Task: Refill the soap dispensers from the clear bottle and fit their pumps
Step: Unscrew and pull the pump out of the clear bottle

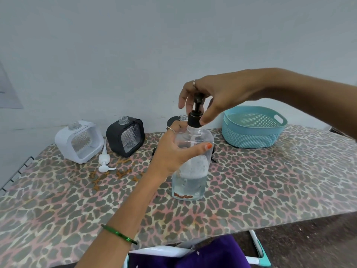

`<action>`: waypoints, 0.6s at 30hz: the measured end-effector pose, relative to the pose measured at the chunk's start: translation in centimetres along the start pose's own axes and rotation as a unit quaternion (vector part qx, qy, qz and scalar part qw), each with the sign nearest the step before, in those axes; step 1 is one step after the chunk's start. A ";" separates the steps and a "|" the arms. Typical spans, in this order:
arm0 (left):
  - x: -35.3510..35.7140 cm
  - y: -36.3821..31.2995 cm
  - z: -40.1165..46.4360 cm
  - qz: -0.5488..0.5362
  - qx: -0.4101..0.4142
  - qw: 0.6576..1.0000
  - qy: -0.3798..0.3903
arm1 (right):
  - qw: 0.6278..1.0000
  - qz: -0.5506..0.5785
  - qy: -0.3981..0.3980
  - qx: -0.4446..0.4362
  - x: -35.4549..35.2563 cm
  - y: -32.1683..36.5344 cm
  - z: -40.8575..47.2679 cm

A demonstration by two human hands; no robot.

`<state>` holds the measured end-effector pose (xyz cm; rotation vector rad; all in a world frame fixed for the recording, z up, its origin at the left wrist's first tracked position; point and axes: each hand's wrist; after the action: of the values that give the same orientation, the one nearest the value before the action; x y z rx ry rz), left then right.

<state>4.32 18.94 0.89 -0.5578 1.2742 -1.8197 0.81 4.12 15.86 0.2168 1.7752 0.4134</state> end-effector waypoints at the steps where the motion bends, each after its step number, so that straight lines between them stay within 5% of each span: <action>1: 0.0 0.0 0.0 0.000 0.000 1.000 -0.001 | 1.000 0.014 0.003 0.005 0.0 0.0 -0.2; 5: 0.2 0.0 0.0 0.006 0.005 1.000 0.004 | 0.998 0.001 -0.032 0.052 1.0 0.2 -0.2; 18: 0.1 0.4 -0.2 0.034 0.019 0.999 -0.018 | 0.965 0.192 -0.178 -0.005 2.3 0.5 -1.6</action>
<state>4.24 18.91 0.37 -0.5180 1.2174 -1.7668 -1.35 5.19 14.27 0.5967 1.3738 0.6187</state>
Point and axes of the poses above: each hand's wrist, its own z-axis towards the middle knuckle, its own x-axis out of the palm, y = z × x, and after that the axes turned 6 degrees about x, right-handed
